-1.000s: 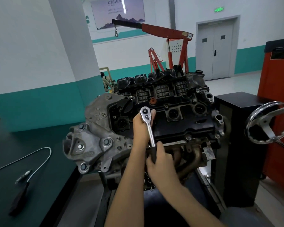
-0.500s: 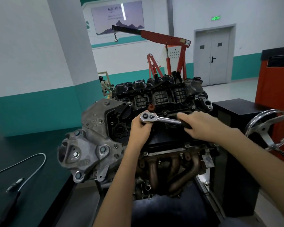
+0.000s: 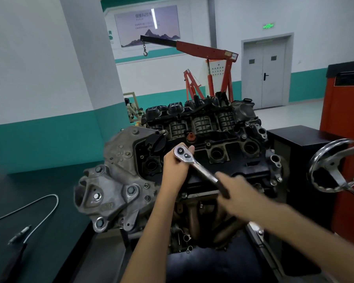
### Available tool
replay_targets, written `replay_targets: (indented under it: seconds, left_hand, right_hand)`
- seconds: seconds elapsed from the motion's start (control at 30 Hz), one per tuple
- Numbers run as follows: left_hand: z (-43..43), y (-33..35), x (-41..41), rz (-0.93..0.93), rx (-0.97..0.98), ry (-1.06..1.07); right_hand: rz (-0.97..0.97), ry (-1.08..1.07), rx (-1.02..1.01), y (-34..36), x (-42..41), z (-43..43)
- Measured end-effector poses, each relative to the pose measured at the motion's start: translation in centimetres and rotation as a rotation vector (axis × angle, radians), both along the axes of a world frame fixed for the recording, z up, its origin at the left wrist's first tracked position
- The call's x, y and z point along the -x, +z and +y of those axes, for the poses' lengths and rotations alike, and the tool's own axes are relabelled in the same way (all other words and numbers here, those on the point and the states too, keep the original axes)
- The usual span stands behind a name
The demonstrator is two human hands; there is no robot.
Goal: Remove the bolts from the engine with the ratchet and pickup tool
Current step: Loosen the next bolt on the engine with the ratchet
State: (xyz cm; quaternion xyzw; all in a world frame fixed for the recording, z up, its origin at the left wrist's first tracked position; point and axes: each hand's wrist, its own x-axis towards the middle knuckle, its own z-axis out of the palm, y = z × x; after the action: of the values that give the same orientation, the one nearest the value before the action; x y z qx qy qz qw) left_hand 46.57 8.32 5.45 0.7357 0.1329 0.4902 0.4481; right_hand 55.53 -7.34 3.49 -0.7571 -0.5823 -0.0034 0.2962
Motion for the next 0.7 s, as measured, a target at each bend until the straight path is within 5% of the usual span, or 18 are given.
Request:
replay_targets:
  seconds: [0.13,0.2,0.3,0.53,0.6,0.7]
  left_hand:
    - [-0.7,1.1,-0.2,0.045,-0.081,0.009]
    - [-0.7,1.0,-0.1,0.043,-0.063,0.000]
    - [-0.1,0.1,-0.1,-0.016,0.024,-0.025]
    - [-0.5,0.2,-1.0,-0.021,0.034,0.037]
    - [-0.2,0.2,-0.9,-0.006,0.024,0.038]
    - [-0.1,0.1,-0.6,0.013,0.014,-0.002]
  right_hand:
    - [-0.586,0.028,0.190,8.2,-6.5,-0.2]
    - [-0.670,0.018,0.164,9.4,-7.1,0.4]
    - [-0.449,-0.049,0.061,4.6,-4.8,0.0]
    - [0.406,-0.028,-0.321,-5.1,7.4,2.9]
    - [0.447,-0.028,-0.296,-5.1,7.8,3.2]
    - [0.252,-0.005,-0.129,-3.4,3.5,1.2]
